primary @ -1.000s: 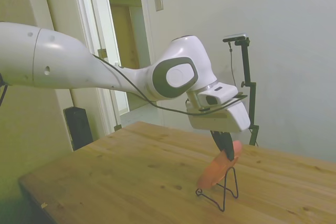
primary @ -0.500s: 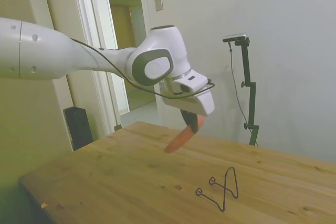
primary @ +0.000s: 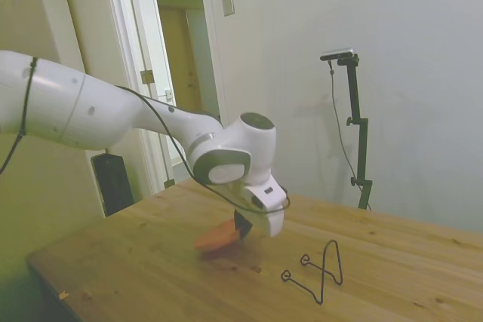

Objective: Unload the plate

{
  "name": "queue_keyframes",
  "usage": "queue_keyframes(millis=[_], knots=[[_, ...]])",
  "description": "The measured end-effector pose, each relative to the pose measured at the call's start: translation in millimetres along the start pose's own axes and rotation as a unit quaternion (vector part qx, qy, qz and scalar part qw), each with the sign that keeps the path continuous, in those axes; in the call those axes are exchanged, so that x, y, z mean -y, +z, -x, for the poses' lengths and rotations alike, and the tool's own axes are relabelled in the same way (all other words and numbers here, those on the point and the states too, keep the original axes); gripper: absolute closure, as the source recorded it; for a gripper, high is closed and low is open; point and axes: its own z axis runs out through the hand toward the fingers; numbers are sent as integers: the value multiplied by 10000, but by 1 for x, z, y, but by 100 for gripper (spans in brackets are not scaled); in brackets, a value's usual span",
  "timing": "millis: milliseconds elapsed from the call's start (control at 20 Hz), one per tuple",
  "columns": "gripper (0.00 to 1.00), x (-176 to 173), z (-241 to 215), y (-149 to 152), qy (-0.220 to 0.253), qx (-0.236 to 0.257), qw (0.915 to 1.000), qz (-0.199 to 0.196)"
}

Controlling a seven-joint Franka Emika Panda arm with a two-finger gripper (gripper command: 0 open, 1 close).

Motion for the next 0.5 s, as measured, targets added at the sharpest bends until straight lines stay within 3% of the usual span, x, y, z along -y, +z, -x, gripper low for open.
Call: queue_keyframes(millis=[100,150,500], knots=[[100,-7,-4,4,28,16,10000,37],[0,-8,-4,5,32,12,10000,48],[0,-12,-5,7,-58,-37,9998,202]])
